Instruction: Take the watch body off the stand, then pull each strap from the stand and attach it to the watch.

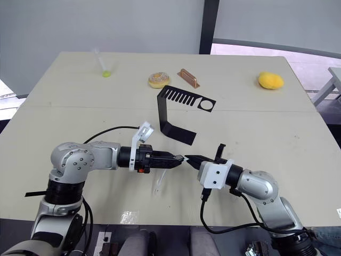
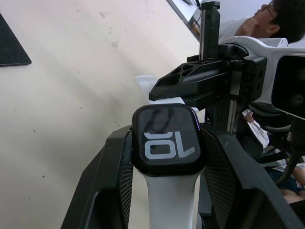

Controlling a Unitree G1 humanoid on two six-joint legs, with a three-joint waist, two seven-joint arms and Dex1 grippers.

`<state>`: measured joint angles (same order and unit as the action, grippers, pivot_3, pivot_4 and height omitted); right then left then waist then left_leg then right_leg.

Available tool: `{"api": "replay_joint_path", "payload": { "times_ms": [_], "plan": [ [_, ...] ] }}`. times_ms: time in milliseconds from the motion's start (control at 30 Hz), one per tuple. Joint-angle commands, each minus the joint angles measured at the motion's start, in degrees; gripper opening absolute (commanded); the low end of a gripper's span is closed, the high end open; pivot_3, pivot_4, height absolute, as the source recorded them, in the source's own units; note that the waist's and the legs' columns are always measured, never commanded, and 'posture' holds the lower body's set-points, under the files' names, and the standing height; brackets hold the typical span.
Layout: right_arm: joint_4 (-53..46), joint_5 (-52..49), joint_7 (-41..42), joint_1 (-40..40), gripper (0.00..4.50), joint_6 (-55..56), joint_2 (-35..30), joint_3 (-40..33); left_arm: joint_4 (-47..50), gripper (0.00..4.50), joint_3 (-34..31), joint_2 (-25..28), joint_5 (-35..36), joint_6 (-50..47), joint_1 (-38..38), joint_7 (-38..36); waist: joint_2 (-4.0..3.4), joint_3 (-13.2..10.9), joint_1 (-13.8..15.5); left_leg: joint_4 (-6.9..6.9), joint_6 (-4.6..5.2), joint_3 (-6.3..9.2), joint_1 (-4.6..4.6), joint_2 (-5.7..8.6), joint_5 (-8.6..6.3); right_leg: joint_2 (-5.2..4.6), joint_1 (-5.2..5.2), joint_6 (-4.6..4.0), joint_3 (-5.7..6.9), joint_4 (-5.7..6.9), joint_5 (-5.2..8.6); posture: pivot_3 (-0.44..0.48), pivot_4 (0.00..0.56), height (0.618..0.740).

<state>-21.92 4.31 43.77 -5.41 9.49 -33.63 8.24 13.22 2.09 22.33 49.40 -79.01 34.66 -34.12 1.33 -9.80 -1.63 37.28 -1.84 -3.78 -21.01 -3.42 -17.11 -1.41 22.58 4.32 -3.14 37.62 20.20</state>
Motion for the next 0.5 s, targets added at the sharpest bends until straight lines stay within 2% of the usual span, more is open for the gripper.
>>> {"api": "replay_joint_path", "payload": {
  "times_ms": [33, 500],
  "plan": [
    [-3.20, -1.58, 0.95, -2.15, 0.00, 1.73, 2.03, 4.31, 4.35, 1.58, 2.91, -3.74, 3.17, -0.15, 1.58, -1.24, 0.00, 0.00, 0.00, 0.00, 0.00, 0.00, 0.00, 0.00, 0.00, 0.00, 0.00, 0.00, 0.00, 0.00, 0.00, 0.000, 0.150, 0.740],
    [-2.90, -1.44, 1.04, -2.06, 0.00, 1.64, 2.53, 4.52, 4.38, 1.58, 2.80, -4.26, 3.20, -0.50, 1.72, -1.09, 0.00, 0.00, 0.00, -0.01, 0.00, 0.00, 0.00, 0.00, 0.00, 0.00, 0.00, 0.00, 0.00, 0.00, 0.00, 0.000, 0.150, 0.740]
  ]
}}
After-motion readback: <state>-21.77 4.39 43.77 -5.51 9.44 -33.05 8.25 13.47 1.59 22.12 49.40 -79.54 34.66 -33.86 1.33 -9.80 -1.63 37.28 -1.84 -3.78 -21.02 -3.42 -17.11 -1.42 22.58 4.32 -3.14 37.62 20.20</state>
